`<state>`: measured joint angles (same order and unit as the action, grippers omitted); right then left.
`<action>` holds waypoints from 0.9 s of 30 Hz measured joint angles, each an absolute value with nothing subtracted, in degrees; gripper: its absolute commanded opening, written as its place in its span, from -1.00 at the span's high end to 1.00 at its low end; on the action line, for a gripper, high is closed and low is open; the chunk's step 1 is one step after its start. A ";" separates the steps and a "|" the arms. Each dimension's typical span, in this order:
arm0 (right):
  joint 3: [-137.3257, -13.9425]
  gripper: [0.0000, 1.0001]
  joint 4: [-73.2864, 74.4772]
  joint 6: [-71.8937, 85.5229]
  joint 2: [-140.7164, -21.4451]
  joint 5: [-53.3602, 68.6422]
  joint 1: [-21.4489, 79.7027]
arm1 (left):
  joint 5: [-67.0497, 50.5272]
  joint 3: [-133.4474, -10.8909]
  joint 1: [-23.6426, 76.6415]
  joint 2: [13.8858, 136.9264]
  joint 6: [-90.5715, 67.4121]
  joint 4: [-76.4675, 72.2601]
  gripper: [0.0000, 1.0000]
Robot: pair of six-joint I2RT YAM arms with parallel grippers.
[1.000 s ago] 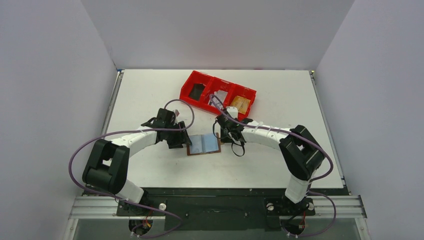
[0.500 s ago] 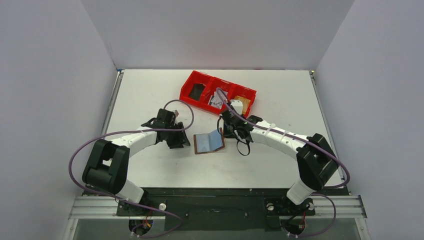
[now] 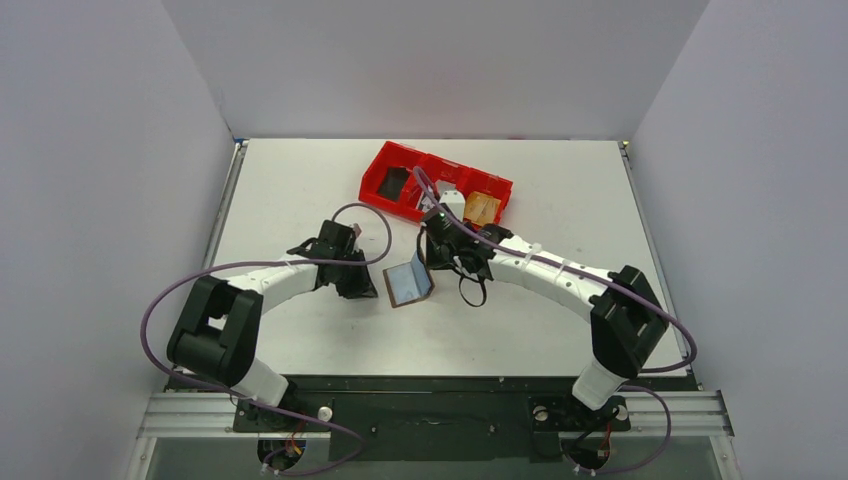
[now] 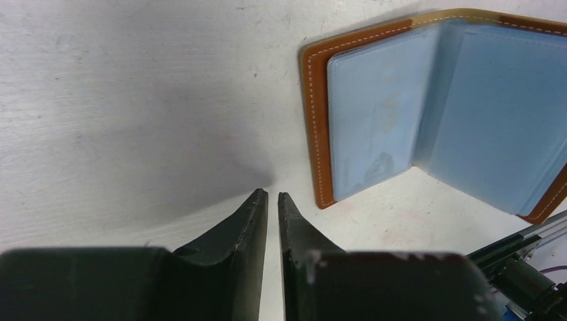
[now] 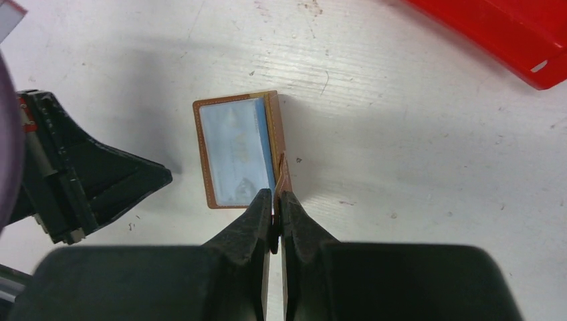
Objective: Take the credit cards out of the card holder
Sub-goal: Close the card holder at the center of the board.
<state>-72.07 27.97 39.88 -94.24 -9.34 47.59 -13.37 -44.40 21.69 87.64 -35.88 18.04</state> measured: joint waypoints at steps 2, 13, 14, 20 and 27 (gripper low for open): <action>-72.77 1.00 28.01 40.01 -95.18 -9.06 48.31 | -13.30 -44.40 22.37 88.60 -36.03 17.54 0.85; -75.00 1.00 27.33 41.76 -99.37 -6.92 49.60 | -13.98 -46.63 24.80 93.62 -38.00 14.20 0.91; -75.02 1.00 26.96 42.02 -99.57 -6.46 49.63 | -14.00 -46.70 24.80 93.80 -38.19 13.89 0.91; -75.13 1.00 23.33 44.27 -101.91 -2.13 49.89 | -14.31 -46.98 24.80 94.37 -38.74 12.91 0.92; -75.13 1.00 17.98 47.51 -106.76 3.49 49.91 | -14.44 -47.11 24.73 94.59 -39.20 12.56 0.93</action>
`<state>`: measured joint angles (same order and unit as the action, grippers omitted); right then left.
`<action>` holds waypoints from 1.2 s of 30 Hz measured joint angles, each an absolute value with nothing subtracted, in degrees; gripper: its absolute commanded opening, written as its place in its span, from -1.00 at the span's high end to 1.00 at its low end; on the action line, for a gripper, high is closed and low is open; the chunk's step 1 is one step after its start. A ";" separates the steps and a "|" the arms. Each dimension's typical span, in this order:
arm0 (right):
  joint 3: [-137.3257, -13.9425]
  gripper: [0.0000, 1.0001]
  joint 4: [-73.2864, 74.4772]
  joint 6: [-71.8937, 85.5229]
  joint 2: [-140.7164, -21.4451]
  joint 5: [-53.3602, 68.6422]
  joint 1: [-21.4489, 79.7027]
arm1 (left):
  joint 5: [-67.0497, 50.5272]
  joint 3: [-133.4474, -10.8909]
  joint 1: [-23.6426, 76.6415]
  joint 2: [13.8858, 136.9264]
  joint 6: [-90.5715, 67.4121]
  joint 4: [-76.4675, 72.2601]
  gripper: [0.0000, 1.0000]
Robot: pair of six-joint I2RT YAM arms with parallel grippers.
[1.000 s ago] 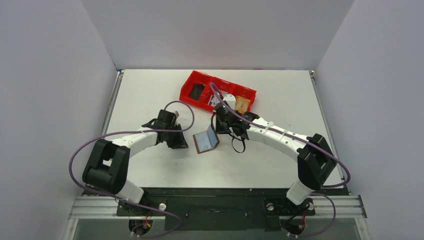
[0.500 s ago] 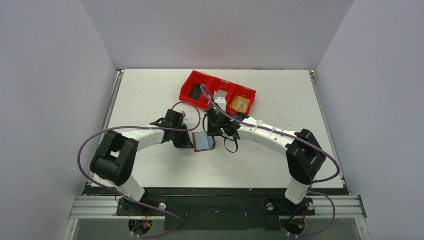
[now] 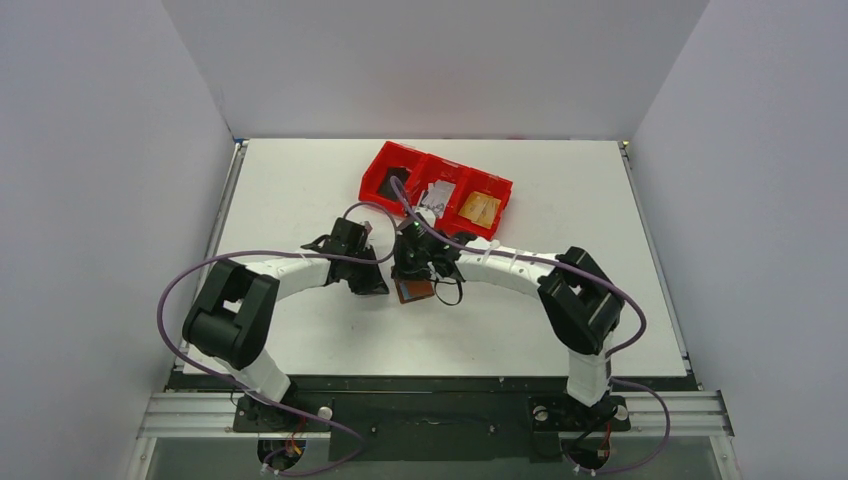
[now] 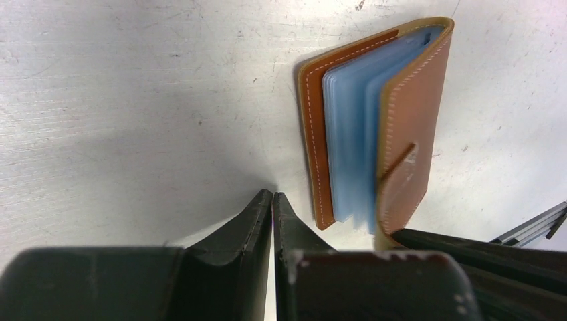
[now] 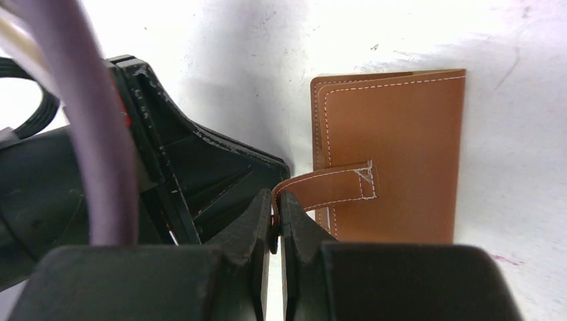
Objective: Take the credit cards out of the card holder
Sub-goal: Close the card holder at the center of the board.
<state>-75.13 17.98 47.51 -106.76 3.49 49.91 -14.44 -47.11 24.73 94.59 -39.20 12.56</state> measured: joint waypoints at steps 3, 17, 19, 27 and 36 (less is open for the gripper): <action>-75.11 1.00 16.12 48.88 -108.66 4.86 49.69 | -14.41 -47.11 24.51 94.56 -39.42 12.62 0.93; -75.13 0.22 13.26 50.33 -113.06 7.07 47.33 | -11.05 -47.09 21.67 86.13 -36.56 19.94 0.91; -75.13 0.08 13.32 50.22 -113.06 7.38 47.33 | -10.59 -47.09 21.02 84.36 -35.97 21.32 0.90; -76.93 -0.26 14.41 49.50 -112.57 8.38 47.33 | -9.37 -50.30 19.05 78.70 -33.52 27.35 0.78; -77.52 -0.30 15.49 48.82 -105.06 8.36 47.22 | -9.58 -53.98 18.92 77.21 -32.23 29.34 0.65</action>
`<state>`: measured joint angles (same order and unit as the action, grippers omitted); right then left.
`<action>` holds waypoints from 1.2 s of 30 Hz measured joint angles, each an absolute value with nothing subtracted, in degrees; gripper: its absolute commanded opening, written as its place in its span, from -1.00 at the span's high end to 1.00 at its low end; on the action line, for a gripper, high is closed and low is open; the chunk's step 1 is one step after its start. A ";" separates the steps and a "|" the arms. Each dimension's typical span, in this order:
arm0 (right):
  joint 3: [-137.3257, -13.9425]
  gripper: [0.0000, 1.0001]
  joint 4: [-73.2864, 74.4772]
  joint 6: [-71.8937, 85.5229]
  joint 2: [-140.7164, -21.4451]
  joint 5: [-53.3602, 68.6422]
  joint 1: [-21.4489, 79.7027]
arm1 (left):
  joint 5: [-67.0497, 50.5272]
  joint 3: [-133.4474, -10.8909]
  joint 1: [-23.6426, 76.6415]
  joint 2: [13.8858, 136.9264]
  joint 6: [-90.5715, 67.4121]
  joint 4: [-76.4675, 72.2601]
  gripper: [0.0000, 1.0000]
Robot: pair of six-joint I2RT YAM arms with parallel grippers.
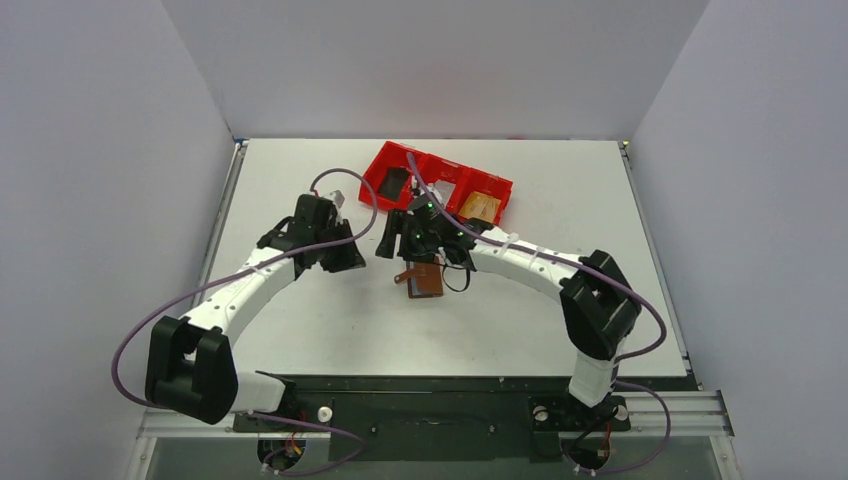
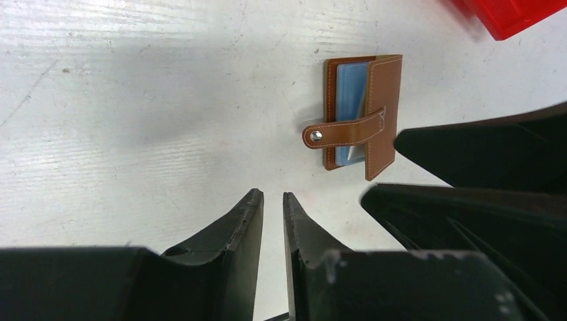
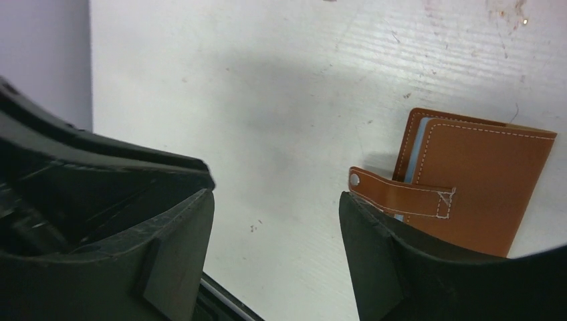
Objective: Take the credit cards out of the card holder
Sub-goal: Close the card holder at the center of the board, then reset both arms
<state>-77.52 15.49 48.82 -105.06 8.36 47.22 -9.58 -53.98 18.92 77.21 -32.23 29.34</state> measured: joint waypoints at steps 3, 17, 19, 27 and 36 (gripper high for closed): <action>-77.36 -0.30 15.51 48.64 -101.58 7.75 46.96 | -10.13 -55.05 18.90 77.14 -31.99 29.71 0.55; -65.47 -0.39 16.16 47.33 -84.44 -1.34 43.00 | -12.23 -60.49 21.39 74.74 -30.37 29.17 -0.01; -63.13 -0.41 16.12 47.24 -81.54 -2.83 42.33 | -12.12 -60.62 22.24 73.82 -30.37 28.51 -0.03; -58.57 -0.42 15.35 47.16 -74.46 -6.31 40.88 | -9.39 -60.62 23.64 71.70 -30.37 26.87 -0.05; -57.25 -0.42 14.02 47.16 -74.13 -7.16 40.84 | -8.14 -60.62 23.64 71.53 -30.37 26.79 -0.06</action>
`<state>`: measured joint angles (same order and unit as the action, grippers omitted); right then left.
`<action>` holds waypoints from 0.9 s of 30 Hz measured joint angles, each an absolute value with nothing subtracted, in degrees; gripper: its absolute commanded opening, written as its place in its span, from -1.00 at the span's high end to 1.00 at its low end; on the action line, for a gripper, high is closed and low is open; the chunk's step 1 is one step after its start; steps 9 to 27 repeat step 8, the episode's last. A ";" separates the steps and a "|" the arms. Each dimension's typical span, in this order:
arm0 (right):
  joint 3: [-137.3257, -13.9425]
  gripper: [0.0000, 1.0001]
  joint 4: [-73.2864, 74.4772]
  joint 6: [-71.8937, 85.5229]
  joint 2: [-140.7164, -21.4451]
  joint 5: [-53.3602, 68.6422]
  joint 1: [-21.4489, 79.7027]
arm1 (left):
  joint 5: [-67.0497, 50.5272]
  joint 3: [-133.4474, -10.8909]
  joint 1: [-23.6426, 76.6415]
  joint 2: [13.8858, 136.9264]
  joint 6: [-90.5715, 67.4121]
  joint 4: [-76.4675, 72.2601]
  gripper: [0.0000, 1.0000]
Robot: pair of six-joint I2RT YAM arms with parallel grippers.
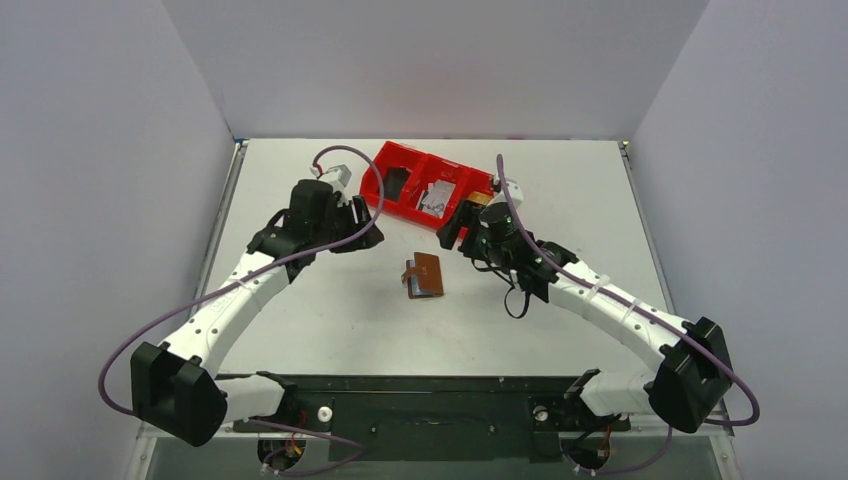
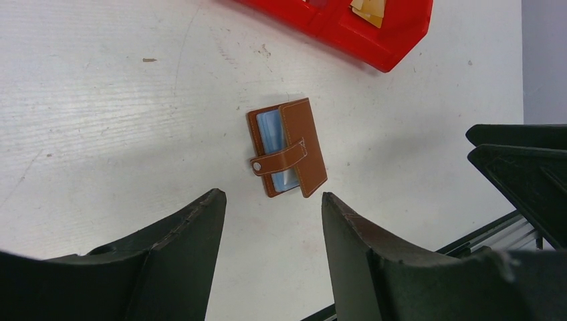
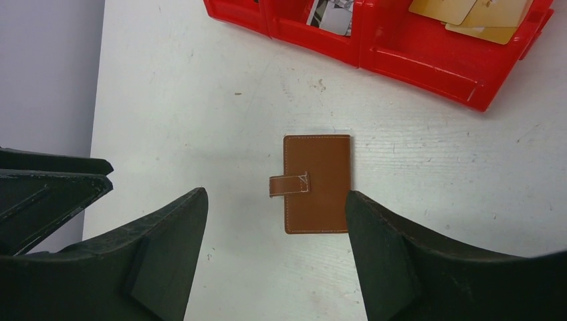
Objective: Take the credit cards out of the card holder
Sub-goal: Reset both arms
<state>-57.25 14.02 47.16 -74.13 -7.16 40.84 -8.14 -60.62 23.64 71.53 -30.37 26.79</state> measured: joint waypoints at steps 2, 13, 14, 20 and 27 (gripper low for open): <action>-57.17 -0.43 13.96 47.16 -74.13 -7.18 40.84 | -8.12 -60.62 23.64 71.50 -30.37 26.79 -0.06; -57.14 -0.43 13.69 47.16 -74.06 -7.29 40.84 | -7.86 -60.60 23.64 71.26 -30.37 26.79 -0.07; -57.14 -0.43 13.69 47.16 -74.06 -7.29 40.84 | -7.86 -60.60 23.64 71.26 -30.37 26.79 -0.07; -57.14 -0.43 13.69 47.16 -74.06 -7.29 40.84 | -7.86 -60.60 23.64 71.26 -30.37 26.79 -0.07; -57.14 -0.43 13.69 47.16 -74.06 -7.29 40.84 | -7.86 -60.60 23.64 71.26 -30.37 26.79 -0.07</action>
